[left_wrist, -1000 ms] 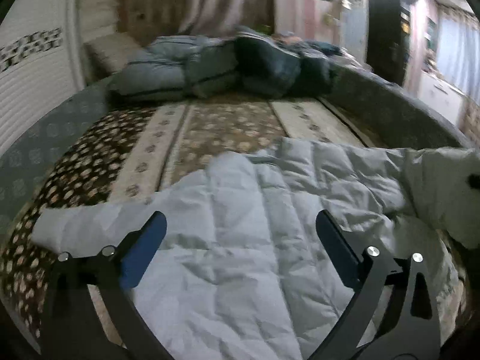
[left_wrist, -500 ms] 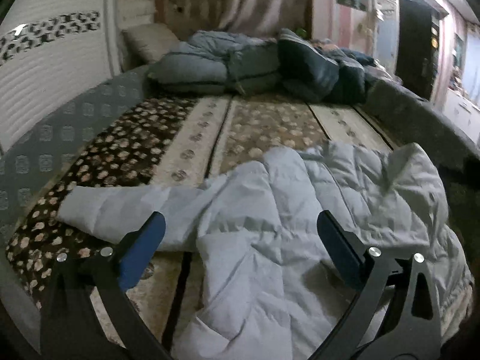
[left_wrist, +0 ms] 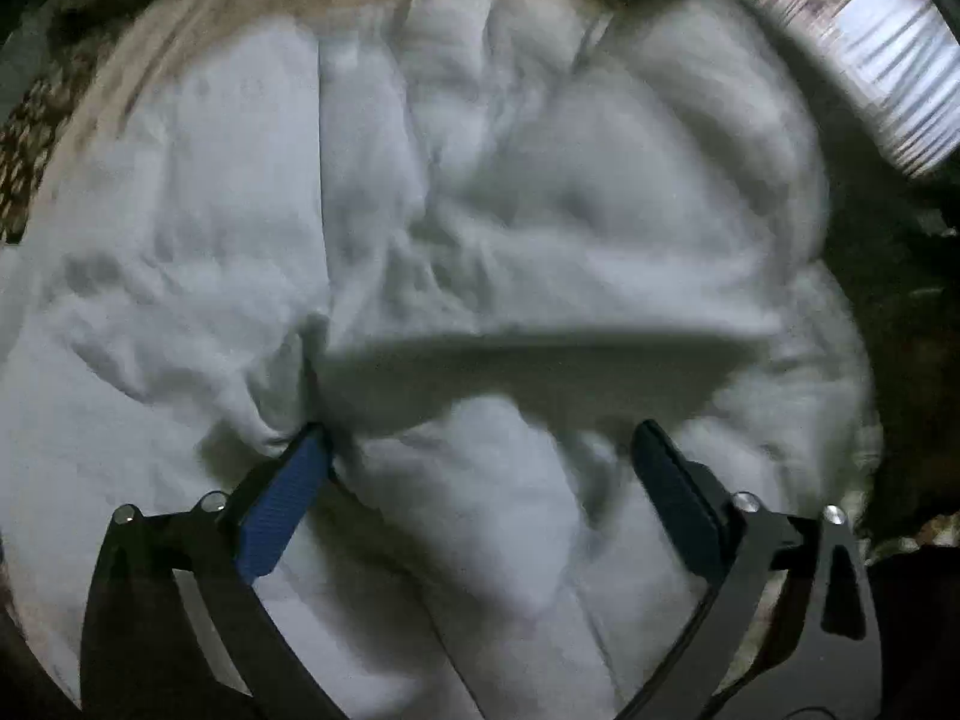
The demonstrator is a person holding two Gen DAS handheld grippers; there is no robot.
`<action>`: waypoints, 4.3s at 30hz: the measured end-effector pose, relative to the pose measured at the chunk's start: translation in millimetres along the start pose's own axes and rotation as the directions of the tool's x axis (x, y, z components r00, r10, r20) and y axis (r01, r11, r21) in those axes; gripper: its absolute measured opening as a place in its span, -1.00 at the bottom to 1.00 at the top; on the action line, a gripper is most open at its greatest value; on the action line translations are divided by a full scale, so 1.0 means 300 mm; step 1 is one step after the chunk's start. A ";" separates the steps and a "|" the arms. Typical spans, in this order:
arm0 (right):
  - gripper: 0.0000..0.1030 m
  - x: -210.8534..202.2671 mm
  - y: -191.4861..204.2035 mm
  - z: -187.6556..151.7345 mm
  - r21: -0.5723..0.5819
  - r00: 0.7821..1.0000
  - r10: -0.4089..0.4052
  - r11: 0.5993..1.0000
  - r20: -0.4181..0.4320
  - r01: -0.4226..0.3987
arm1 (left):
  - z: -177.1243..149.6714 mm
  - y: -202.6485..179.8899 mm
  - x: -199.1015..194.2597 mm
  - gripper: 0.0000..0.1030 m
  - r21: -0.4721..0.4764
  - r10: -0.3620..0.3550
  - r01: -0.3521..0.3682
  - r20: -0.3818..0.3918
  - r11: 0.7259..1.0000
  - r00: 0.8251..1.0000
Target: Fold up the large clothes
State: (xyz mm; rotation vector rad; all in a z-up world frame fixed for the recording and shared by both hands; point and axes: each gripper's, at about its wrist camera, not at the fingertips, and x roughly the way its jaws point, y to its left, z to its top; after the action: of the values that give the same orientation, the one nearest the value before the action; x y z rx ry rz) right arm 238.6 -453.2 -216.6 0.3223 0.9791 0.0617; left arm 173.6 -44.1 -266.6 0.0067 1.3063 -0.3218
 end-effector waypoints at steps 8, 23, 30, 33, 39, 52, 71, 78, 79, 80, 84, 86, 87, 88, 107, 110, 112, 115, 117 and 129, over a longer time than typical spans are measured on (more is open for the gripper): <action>0.96 0.073 -0.037 -0.058 -0.049 0.995 -0.044 0.998 -0.095 0.040 | 0.141 0.257 -0.136 -0.84 -0.237 0.090 -0.035 0.228 0.971 0.969; 0.96 0.548 0.144 0.047 -0.252 0.962 -0.058 0.968 -0.268 -0.012 | 0.227 0.710 -0.264 0.72 -0.398 0.480 -0.362 0.252 0.843 0.840; 0.72 0.751 0.189 -0.025 -0.245 0.908 -0.061 0.968 -0.415 -0.047 | 0.057 0.716 -0.193 0.78 -0.503 0.419 -0.272 0.207 0.821 0.884; -0.76 0.690 0.175 0.003 -0.193 0.917 0.019 0.976 -0.398 -0.104 | 0.065 0.712 -0.197 0.78 -0.527 0.429 -0.264 0.220 0.808 0.876; -0.95 0.414 0.012 0.113 -0.149 0.983 -0.061 0.988 -0.171 0.035 | 0.099 0.593 -0.150 0.83 -0.417 0.399 -0.279 0.235 0.865 0.886; 0.96 0.165 -0.314 -0.011 0.041 0.982 -0.127 0.990 -0.140 0.134 | 0.107 0.482 -0.174 0.87 -0.372 0.342 -0.224 0.289 0.901 0.894; -0.80 0.406 -0.084 -0.074 -0.113 0.917 0.021 0.991 -0.398 -0.072 | -0.029 0.782 -0.231 0.87 -0.566 0.439 -0.247 0.230 0.786 0.869; -0.75 0.261 -0.179 -0.071 -0.136 0.941 -0.142 0.985 -0.306 0.104 | -0.013 0.774 -0.180 0.87 -0.530 0.413 -0.250 0.215 0.810 0.885; -0.63 0.254 -0.173 -0.090 -0.149 0.935 -0.164 0.981 -0.314 0.122 | -0.017 0.776 -0.174 0.87 -0.527 0.415 -0.255 0.211 0.811 0.885; -0.59 0.239 -0.184 -0.100 -0.167 0.929 -0.198 0.974 -0.312 0.152 | -0.021 0.779 -0.169 0.87 -0.530 0.413 -0.254 0.206 0.809 0.887; -0.71 0.126 -0.308 -0.067 -0.114 0.870 -0.431 0.902 -0.240 0.416 | -0.060 0.840 -0.157 0.87 -0.596 0.375 -0.190 0.203 0.780 0.904; -0.67 0.042 -0.352 -0.057 0.000 0.897 -0.404 0.912 -0.179 0.411 | -0.072 0.877 -0.158 0.87 -0.631 0.368 -0.159 0.214 0.760 0.905; -0.65 0.006 -0.363 -0.048 0.061 0.924 -0.347 0.931 -0.161 0.360 | -0.086 0.910 -0.159 0.87 -0.661 0.362 -0.134 0.222 0.739 0.905; -0.46 -0.009 -0.361 -0.027 0.084 0.934 -0.324 0.937 -0.148 0.339 | -0.092 0.931 -0.155 0.87 -0.682 0.363 -0.122 0.221 0.721 0.905; 0.64 -0.010 0.028 0.072 -0.113 0.987 -0.155 0.982 -0.033 0.150 | -0.330 1.454 -0.102 0.88 -0.944 0.449 0.057 0.207 0.325 0.869; 0.64 0.040 -0.014 0.053 -0.075 0.982 -0.169 0.984 -0.084 0.162 | -0.300 1.466 -0.103 0.22 -0.919 0.430 0.112 0.281 0.378 0.858; 0.64 0.061 -0.034 0.051 -0.038 0.979 -0.162 0.987 -0.122 0.158 | -0.275 1.467 -0.115 -0.07 -0.925 0.448 0.109 0.276 0.364 0.850; 0.64 0.047 -0.012 0.071 -0.014 0.987 -0.122 0.993 -0.105 0.121 | -0.275 1.449 -0.160 -0.62 -0.928 0.481 0.116 0.288 0.355 0.828; 0.64 0.030 0.019 0.082 -0.045 0.991 -0.108 0.994 -0.079 0.104 | -0.232 1.399 -0.229 -0.86 -0.906 0.527 0.065 0.301 0.418 0.795; 0.64 -0.002 0.007 0.071 -0.037 0.995 -0.039 0.999 -0.093 0.036 | 0.221 0.478 -0.577 -0.93 -0.360 0.318 -0.087 0.655 0.929 0.686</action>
State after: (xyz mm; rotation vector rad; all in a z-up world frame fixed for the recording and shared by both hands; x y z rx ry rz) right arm 255.9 -456.5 -204.5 0.2706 1.0751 0.0600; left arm 231.7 120.4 -110.2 -0.2137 0.5534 0.0877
